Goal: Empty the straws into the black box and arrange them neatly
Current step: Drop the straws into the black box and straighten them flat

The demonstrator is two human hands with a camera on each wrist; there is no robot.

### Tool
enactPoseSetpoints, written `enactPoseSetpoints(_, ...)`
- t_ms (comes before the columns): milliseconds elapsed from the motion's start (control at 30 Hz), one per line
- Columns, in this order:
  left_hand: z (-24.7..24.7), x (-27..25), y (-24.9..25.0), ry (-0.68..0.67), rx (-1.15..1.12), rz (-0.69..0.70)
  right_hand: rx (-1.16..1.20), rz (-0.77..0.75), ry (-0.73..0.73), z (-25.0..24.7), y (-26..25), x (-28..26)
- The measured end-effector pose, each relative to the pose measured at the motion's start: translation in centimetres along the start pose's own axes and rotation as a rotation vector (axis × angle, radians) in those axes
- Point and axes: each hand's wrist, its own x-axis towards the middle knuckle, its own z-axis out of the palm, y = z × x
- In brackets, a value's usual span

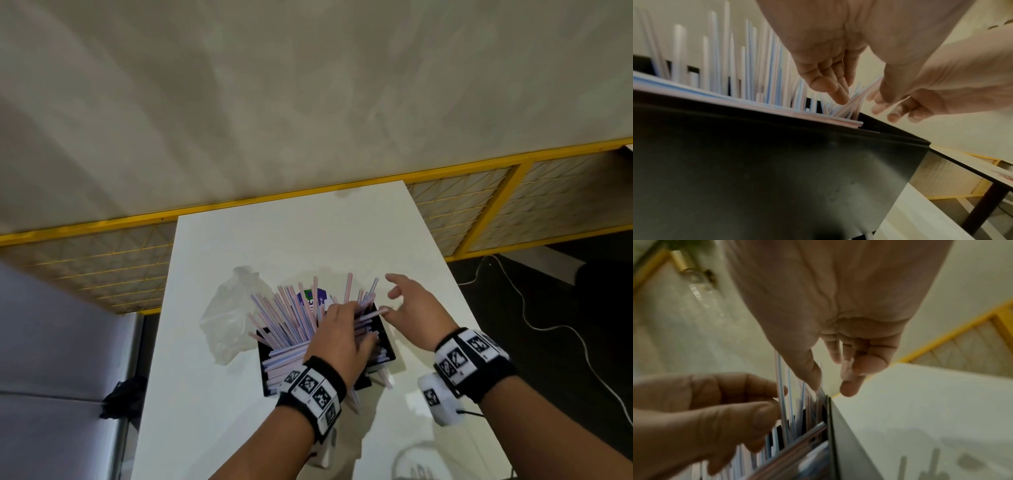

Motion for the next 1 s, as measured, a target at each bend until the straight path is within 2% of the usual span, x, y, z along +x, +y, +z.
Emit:
enactPoseSetpoints(133, 0.8, 1.6, 0.2, -0.006, -0.089, -0.124, 0.189, -0.002, -0.11, 0.9, -0.8, 2.2)
enactPoseSetpoints(233, 0.7, 2.3, 0.0, 0.003, -0.083, -0.193, 0.118, -0.068, -0.093, 1.2, -1.1, 2.3)
enactPoseSetpoints(333, 0.5, 2.8, -0.3, 0.027, -0.056, -0.144, 0.043, -0.099, -0.065, 1.2, -1.2, 1.7)
enactPoseSetpoints(533, -0.1, 3.1, -1.6, 0.095, -0.217, -0.057, 0.109, -0.152, 0.005, 1.0, -2.1, 0.1)
enactPoseSetpoints(667, -0.4, 3.3, -1.9, 0.042, -0.301, -0.011, 0.169, -0.136, 0.017, 0.9, -2.3, -0.4)
enactPoseSetpoints(800, -0.5, 3.3, -1.7, -0.007, -0.384, -0.038, 0.275, -0.123, 0.024, 1.1, -2.8, -0.6)
enactPoseSetpoints(1000, -0.7, 4.2, -1.4, -0.013, -0.313, -0.037, 0.312, -0.18, 0.051, 0.9, -3.4, -1.1)
